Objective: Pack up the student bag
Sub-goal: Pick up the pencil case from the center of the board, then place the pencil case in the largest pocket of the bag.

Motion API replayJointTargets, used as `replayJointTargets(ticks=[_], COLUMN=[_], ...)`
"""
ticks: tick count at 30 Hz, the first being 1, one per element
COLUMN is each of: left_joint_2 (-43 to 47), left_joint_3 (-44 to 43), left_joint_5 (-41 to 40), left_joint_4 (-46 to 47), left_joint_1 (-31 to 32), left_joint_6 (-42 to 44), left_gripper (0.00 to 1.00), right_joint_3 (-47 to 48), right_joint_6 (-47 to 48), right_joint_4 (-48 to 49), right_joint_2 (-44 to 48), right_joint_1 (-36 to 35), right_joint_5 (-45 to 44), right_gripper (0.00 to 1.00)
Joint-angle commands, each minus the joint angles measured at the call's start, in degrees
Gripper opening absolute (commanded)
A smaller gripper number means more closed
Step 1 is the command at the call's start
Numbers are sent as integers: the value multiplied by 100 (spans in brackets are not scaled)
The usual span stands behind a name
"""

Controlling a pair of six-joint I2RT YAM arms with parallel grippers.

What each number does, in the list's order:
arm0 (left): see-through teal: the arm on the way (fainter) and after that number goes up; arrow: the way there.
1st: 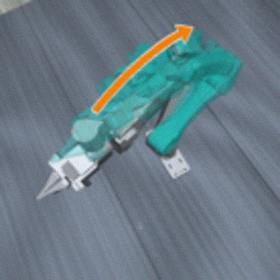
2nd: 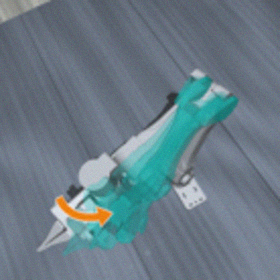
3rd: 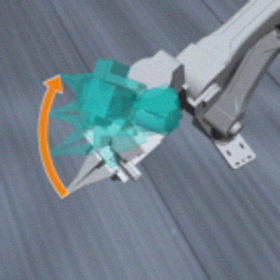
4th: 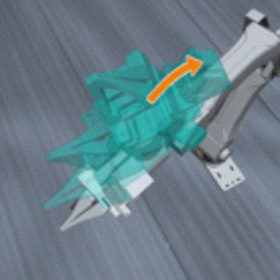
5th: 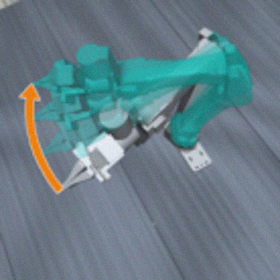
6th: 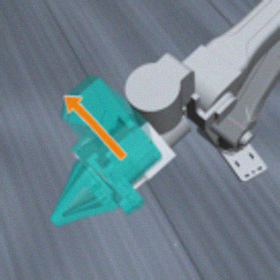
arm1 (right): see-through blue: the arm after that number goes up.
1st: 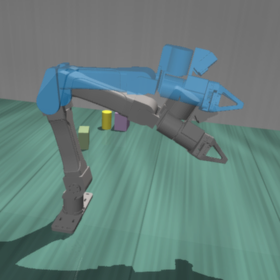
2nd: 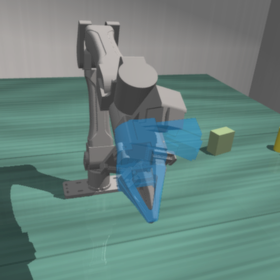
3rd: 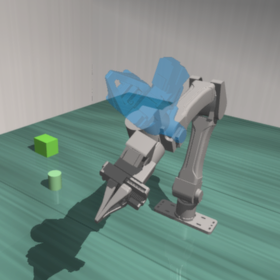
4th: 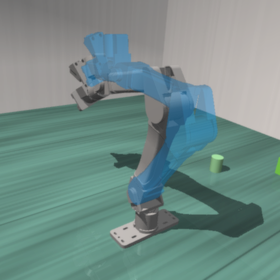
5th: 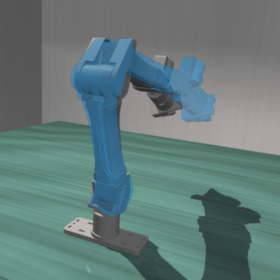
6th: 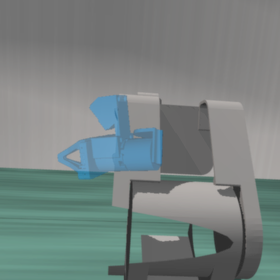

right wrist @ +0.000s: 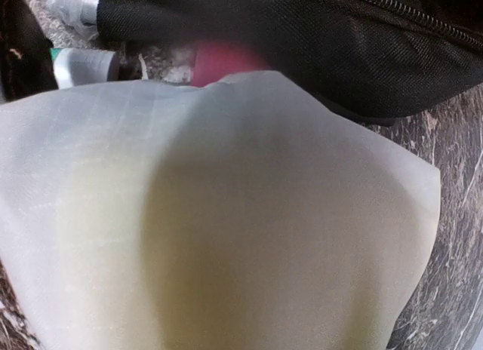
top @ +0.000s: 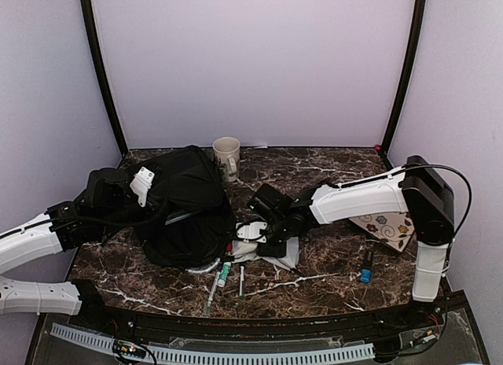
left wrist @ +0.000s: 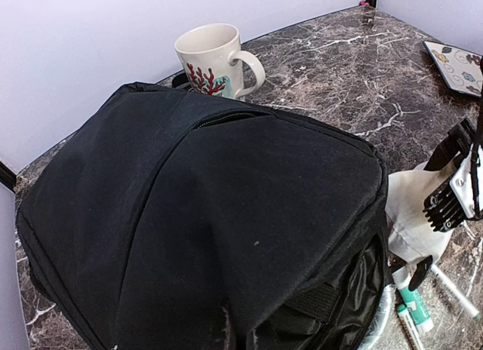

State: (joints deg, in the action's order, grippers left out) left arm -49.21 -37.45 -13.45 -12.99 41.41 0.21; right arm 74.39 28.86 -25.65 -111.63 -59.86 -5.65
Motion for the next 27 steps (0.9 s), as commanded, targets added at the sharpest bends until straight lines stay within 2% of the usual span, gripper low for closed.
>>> replayJointTargets(ticks=[1, 6, 9, 18, 27], left_joint_2=[54, 2, -18, -92, -141], left_joint_3=[-10, -26, -35, -49, -358], left_joint_5=[197, 199, 205, 363, 771], left_joint_4=[332, 355, 363, 453, 356], left_joint_1=[29, 24, 23, 21, 23], left_joint_6=[24, 15, -11, -146, -288], left_gripper=[0, 0, 0, 0, 0], right_joint_3=[14, 186, 381, 1244, 2636], right_joint_6=[-189, -20, 22, 293, 825], right_joint_4=[-743, -1083, -1276, -1485, -1266], right_joint_2=[-172, 278, 479, 795, -5], right_joint_1=[253, 298, 297, -145, -939], right_joint_5=[886, 1149, 1259, 963, 77], right_gripper=[42, 26, 22, 17, 17])
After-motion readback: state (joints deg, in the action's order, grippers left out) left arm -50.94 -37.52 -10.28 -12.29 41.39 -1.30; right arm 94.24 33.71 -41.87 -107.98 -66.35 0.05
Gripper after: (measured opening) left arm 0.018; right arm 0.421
